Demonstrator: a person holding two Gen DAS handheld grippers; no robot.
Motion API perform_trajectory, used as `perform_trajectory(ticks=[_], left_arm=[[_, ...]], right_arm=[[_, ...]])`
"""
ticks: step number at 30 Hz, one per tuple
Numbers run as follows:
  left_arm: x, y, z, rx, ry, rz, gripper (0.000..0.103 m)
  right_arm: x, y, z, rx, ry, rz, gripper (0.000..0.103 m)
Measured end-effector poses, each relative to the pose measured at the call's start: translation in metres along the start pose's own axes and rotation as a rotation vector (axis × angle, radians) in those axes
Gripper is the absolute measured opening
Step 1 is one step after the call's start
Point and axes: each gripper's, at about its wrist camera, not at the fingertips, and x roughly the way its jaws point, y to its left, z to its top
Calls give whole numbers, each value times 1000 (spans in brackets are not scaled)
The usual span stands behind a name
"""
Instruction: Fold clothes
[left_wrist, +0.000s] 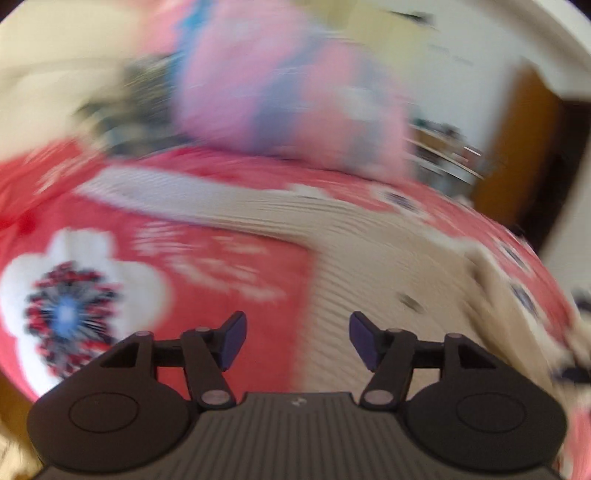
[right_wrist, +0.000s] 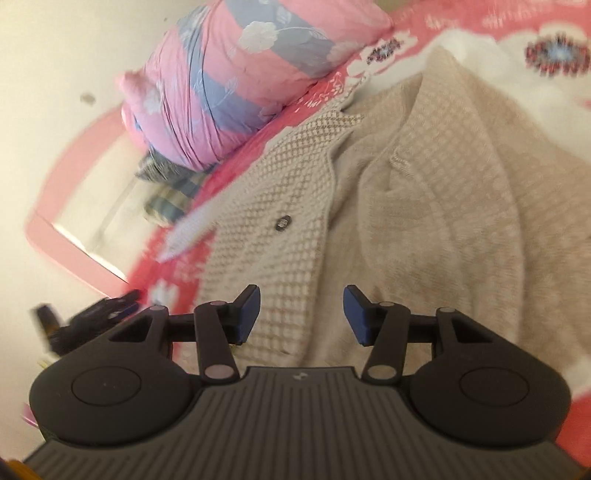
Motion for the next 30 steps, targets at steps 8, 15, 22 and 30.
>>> perform_trajectory(ticks=[8, 15, 22, 30], left_arm=[[-20, -140, -92, 399, -5, -206, 66], [14, -243, -157, 808, -13, -278, 57], [44, -280, -181, 963, -60, -199, 56], [64, -297, -165, 747, -47, -122, 9]], right_arm=[[-33, 37, -74, -499, 21, -224, 49], [-76, -18, -80, -179, -66, -213, 49], [-77, -74, -80, 148, -61, -130, 49], [-54, -140, -68, 454, -259, 12, 39]])
